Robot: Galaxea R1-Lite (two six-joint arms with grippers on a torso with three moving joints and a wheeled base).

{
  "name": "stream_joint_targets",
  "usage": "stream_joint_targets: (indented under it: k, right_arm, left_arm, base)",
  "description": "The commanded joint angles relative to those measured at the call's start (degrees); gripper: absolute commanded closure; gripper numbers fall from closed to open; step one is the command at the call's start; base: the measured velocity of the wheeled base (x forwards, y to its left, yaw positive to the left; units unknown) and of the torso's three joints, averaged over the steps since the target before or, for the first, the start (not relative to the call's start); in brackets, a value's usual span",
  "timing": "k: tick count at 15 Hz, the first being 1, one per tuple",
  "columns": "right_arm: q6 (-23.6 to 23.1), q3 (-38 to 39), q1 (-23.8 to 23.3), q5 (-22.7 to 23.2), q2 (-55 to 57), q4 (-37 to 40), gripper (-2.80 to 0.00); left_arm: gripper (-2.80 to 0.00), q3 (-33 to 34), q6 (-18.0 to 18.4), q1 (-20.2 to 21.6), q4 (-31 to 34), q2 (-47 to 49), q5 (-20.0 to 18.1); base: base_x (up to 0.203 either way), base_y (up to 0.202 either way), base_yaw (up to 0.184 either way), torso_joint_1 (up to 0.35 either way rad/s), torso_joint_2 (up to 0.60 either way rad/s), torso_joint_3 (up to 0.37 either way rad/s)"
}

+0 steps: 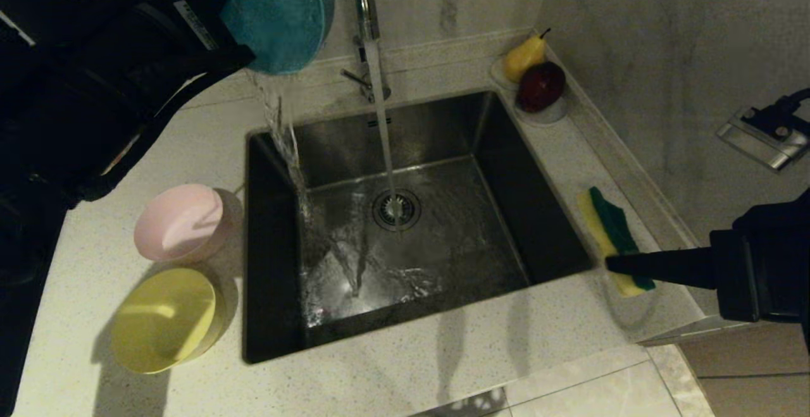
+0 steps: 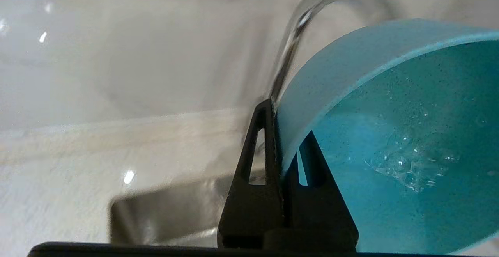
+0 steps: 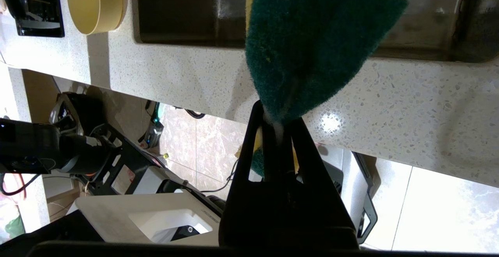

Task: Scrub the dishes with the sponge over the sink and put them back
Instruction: Wash the bowl

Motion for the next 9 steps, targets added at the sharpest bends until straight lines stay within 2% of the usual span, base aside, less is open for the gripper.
stream_joint_targets:
  k: [1, 6, 9]
  right_arm:
    - [0.1, 0.0, 0.0, 0.2, 0.7, 0.1, 0.00]
    - [1.3, 0.1, 0.1, 2.5, 0.3, -0.1, 0.00]
    - [2.3, -0.1, 0.1, 5.5, -0.9, 0.5, 0.00]
  left_arm:
    - [0.00, 2.6, 0.1, 0.0, -3.8, -2.9, -0.7]
    - [0.00, 5.5, -0.6, 0.0, -4.1, -6.1, -2.4]
    - [0.00, 5.9, -0.8, 0.2, -2.6, -6.9, -2.2]
  base:
    - [0.000, 0.000, 0.000, 0.000, 0.00, 0.000]
    - [0.000, 0.000, 0.000, 0.000, 0.00, 0.000]
    - [0.000, 0.000, 0.000, 0.000, 0.00, 0.000]
